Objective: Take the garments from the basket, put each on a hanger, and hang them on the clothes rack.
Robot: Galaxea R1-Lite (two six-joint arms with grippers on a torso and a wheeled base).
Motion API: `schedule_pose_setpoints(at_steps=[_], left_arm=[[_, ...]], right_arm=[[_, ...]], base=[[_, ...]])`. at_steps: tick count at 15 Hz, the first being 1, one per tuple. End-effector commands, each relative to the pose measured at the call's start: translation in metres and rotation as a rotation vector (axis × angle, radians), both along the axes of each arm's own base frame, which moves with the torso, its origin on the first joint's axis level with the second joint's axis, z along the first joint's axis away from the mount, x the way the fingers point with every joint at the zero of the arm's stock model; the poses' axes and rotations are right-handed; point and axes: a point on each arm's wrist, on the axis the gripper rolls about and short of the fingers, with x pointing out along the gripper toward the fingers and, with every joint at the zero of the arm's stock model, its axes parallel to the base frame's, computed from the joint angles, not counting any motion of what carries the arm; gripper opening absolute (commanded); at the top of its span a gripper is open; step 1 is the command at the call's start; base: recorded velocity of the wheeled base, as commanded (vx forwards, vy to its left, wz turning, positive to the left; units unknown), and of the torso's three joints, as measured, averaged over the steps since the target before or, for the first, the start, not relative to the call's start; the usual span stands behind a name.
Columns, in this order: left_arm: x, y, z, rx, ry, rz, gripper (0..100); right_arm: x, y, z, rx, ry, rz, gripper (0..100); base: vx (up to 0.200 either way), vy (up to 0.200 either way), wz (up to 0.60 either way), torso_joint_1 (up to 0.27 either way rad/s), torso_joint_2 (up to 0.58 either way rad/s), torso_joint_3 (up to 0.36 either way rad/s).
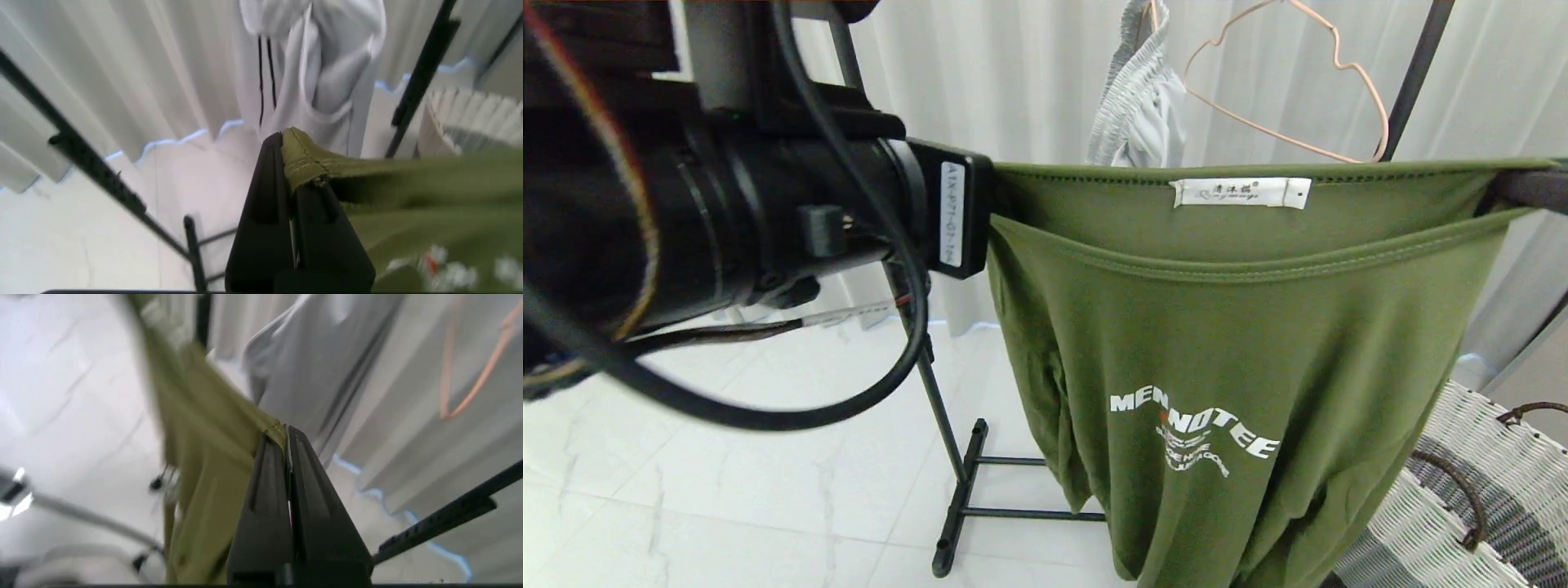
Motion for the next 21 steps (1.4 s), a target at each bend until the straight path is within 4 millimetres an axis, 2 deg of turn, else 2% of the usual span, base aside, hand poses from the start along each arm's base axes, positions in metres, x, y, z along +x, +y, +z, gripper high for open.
schedule_pose_setpoints(at_steps=[1, 5, 7, 10, 12, 13, 14, 15, 18, 21], left_arm=[[-0.035, 0.024, 0.001, -0.012, -0.005, -0.079, 0], [-0.079, 0.039, -0.009, -0.017, -0.002, -0.261, 0], [-0.086, 0.044, -0.005, -0.035, -0.014, -0.286, 0], [-0.082, 0.045, -0.005, -0.031, -0.019, -0.258, 0], [-0.067, 0.043, -0.006, 0.002, -0.029, -0.187, 0], [-0.057, 0.045, 0.004, 0.024, -0.065, -0.141, 0], [-0.054, 0.043, 0.006, 0.022, -0.067, -0.141, 0], [-0.05, 0.039, 0.009, 0.017, -0.07, -0.141, 0], [-0.048, 0.037, 0.0, 0.045, -0.046, -0.142, 0], [-0.048, 0.037, 0.001, 0.041, -0.051, -0.144, 0]], right_arm=[[0.029, 0.021, -0.006, -0.006, 0.02, -0.054, 0], [0.045, 0.036, -0.005, 0.005, 0.011, -0.061, 0], [0.046, 0.037, -0.004, 0.007, 0.01, -0.061, 0], [0.044, 0.033, -0.003, 0.008, 0.009, -0.074, 0], [0.043, 0.029, 0.003, 0.019, -0.005, -0.092, 0], [0.039, 0.024, 0.016, 0.022, -0.011, -0.095, 0], [0.037, 0.023, 0.018, 0.014, -0.003, -0.095, 0], [0.029, 0.015, 0.017, -0.022, 0.029, -0.095, 0], [0.023, 0.007, -0.005, -0.087, 0.084, -0.109, 0], [0.022, 0.008, -0.003, -0.082, 0.078, -0.12, 0]], base=[[0.0, 0.0, 0.0, 0.0, 0.0, 0.0], [0.0, 0.0, 0.0, 0.0, 0.0, 0.0], [0.0, 0.0, 0.0, 0.0, 0.0, 0.0], [0.0, 0.0, 0.0, 0.0, 0.0, 0.0], [0.0, 0.0, 0.0, 0.0, 0.0, 0.0], [0.0, 0.0, 0.0, 0.0, 0.0, 0.0], [0.0, 0.0, 0.0, 0.0, 0.0, 0.0], [0.0, 0.0, 0.0, 0.0, 0.0, 0.0], [0.0, 0.0, 0.0, 0.0, 0.0, 0.0], [0.0, 0.0, 0.0, 0.0, 0.0, 0.0]])
